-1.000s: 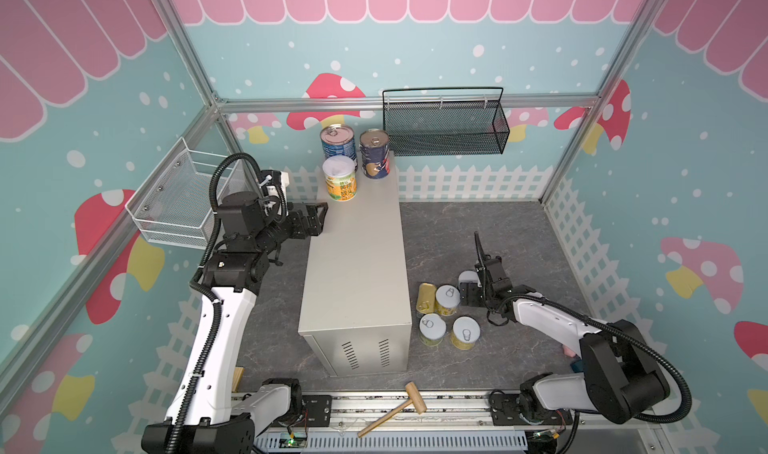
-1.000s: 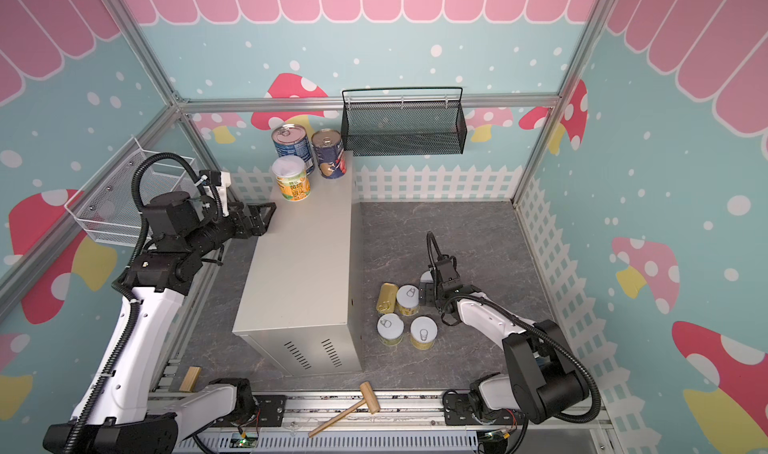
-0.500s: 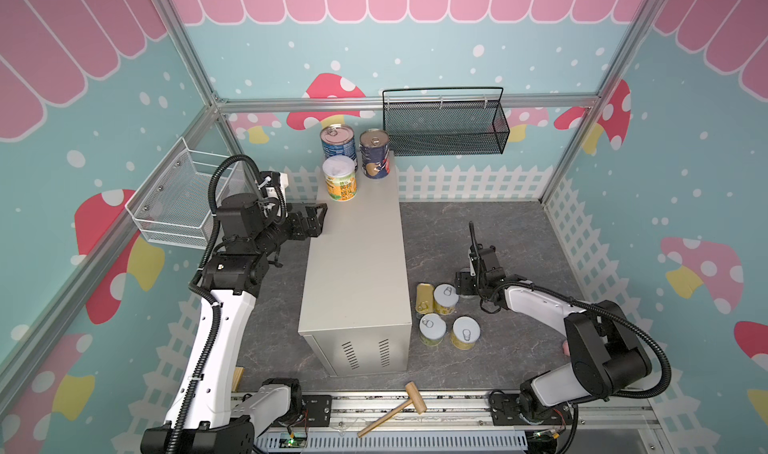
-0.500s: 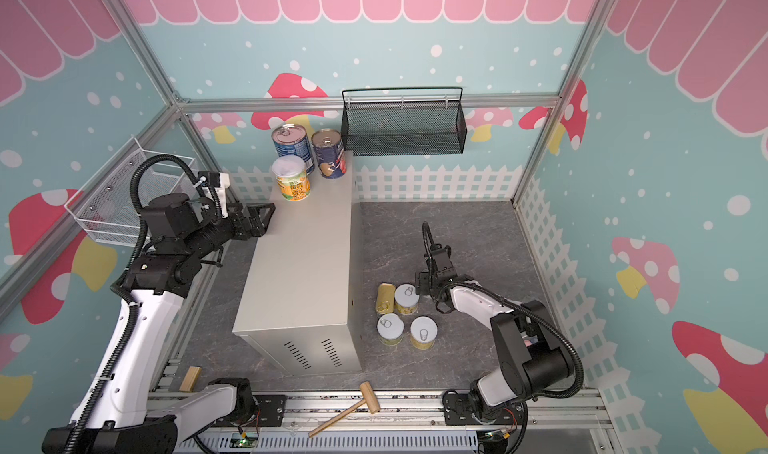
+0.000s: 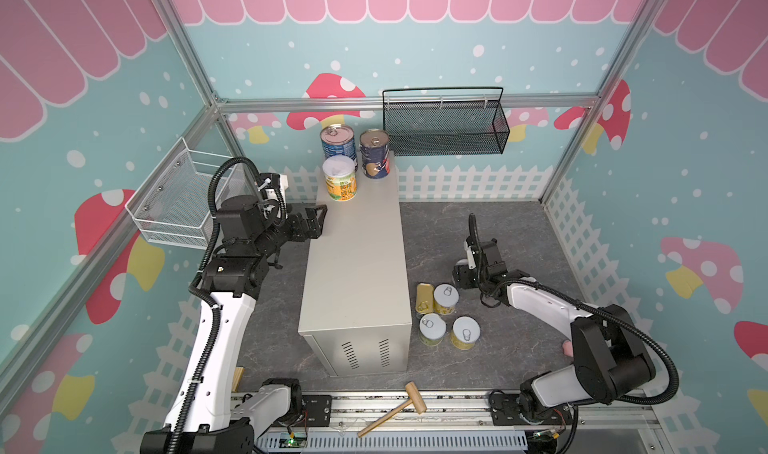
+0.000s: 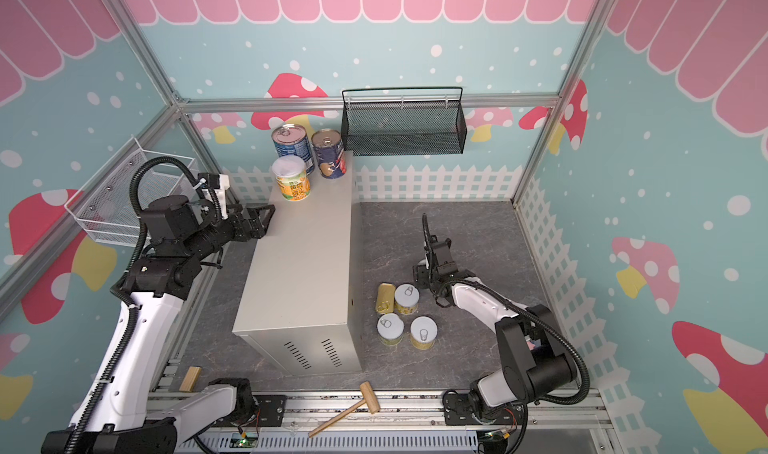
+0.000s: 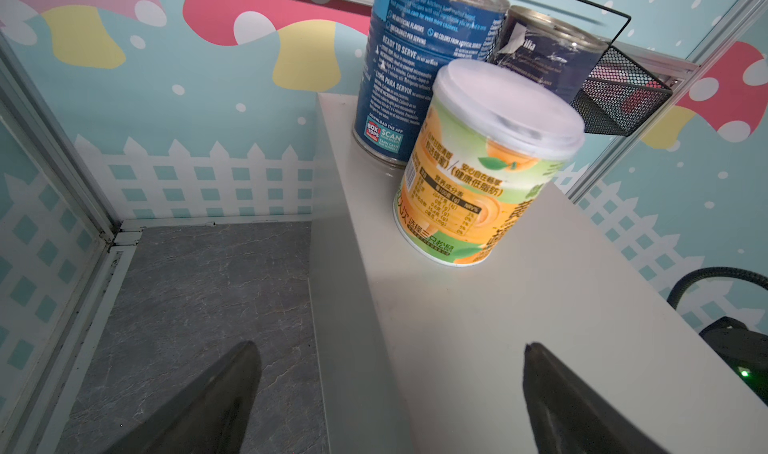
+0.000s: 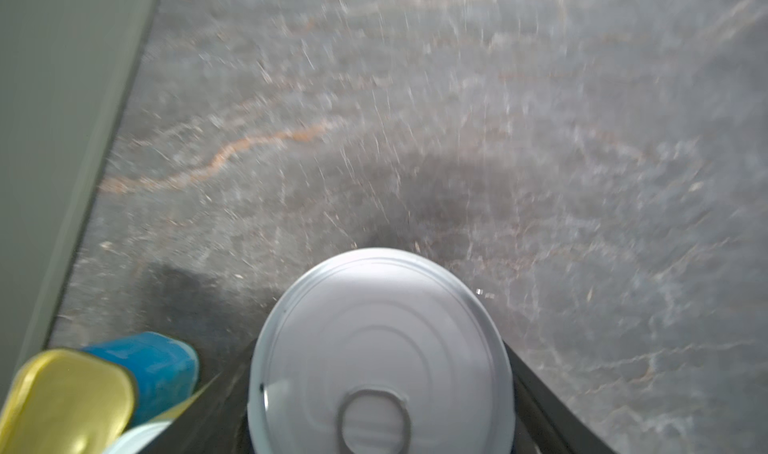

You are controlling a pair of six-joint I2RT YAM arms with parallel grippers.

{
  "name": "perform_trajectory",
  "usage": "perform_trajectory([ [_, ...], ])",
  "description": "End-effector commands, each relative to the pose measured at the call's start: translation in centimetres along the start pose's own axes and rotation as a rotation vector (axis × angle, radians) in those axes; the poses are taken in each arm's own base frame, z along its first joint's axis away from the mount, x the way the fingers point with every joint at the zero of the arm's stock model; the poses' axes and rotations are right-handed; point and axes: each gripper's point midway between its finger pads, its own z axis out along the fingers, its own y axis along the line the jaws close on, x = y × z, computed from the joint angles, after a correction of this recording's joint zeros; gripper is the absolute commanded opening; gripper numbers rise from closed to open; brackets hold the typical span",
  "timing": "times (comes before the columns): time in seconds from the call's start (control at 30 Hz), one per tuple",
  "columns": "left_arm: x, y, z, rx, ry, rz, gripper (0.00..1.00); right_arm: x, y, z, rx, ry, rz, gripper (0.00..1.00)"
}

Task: Place and organize the canned foods onto the counter
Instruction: 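Lift the white-lidded can with the right gripper and carry it over the cabinet top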

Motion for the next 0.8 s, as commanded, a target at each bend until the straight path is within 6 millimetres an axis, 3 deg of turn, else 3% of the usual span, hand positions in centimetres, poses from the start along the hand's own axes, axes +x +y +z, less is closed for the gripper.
perform_trajectory([
  [0.0, -0.1, -0.1, -0.5, -0.005, -0.015, 0.017, 0.99, -7.1, 1.0, -3.6, -0.046, -0.207, -0.066, 0.57],
  [0.13, -0.1, -0.1, -0.6, -0.005, -0.017, 0.020, 0.99, -11.7, 2.8, -6.9, -0.125, -0.303, -0.130, 0.57],
  [0.3, -0.2, -0.2, -0.6, -0.002, -0.020, 0.017, 0.99, -17.7, 6.2, -12.8, -0.291, -0.428, -0.231, 0.57],
  [0.4, -0.3, -0.2, -0.7, -0.002, -0.022, 0.015, 0.99, -20.3, 8.0, -15.9, -0.389, -0.473, -0.272, 0.57],
  [0.5, -0.3, -0.2, -0.7, -0.001, -0.023, 0.015, 0.99, -22.3, 9.7, -18.4, -0.485, -0.505, -0.304, 0.57],
  [0.77, -0.4, -0.1, -0.6, 0.005, -0.030, 0.005, 0.99, -25.3, 14.2, -24.1, -0.707, -0.592, -0.381, 0.57],
])
